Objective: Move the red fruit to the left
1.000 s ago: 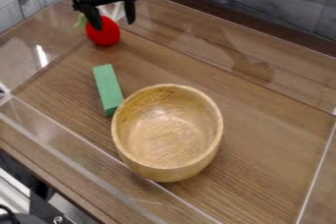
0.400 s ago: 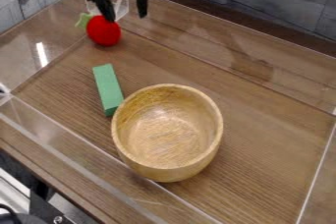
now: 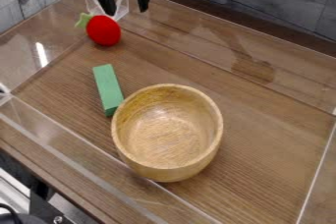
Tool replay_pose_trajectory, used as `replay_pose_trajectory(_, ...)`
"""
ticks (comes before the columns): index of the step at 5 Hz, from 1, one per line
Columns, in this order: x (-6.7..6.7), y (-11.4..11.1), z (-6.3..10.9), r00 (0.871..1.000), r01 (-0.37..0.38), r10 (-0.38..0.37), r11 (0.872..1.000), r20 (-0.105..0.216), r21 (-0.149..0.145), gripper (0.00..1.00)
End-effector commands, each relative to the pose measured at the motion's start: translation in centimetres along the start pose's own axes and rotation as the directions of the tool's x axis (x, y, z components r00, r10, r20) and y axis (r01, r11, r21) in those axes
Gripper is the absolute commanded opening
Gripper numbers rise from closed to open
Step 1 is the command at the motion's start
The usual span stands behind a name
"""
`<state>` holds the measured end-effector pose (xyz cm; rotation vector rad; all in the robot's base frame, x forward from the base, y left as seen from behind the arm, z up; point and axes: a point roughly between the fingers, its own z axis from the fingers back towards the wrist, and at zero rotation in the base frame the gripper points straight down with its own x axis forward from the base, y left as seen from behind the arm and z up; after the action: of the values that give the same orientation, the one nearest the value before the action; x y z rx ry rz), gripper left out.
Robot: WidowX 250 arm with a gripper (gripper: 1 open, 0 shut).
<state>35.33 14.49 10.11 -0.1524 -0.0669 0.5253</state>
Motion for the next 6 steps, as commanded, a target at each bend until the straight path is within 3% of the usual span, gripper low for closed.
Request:
replay_pose_trajectory(1, 1.1, -0.9, 4.1, 0.996, 0.037, -0.038, 0.999, 0.084, 0.007, 1.00)
replay_pose_trajectory(2, 1.8, -0.5, 4.8, 0.996, 0.046, -0.048, 0.999, 0.082, 0.019, 1.00)
replay_pose_trajectory(3, 1.1, -0.8, 3.7, 0.996, 0.022, -0.025, 0.999, 0.084, 0.035, 0.00)
replay_pose_trajectory(4, 0.4, -1.0, 2.8, 0.996, -0.001, -0.003, 0.999, 0.084, 0.049, 0.00)
replay_pose_trajectory(6, 2.3, 2.3, 0.7, 0.993, 0.097, -0.101, 0.993, 0.062, 0.068, 0.00)
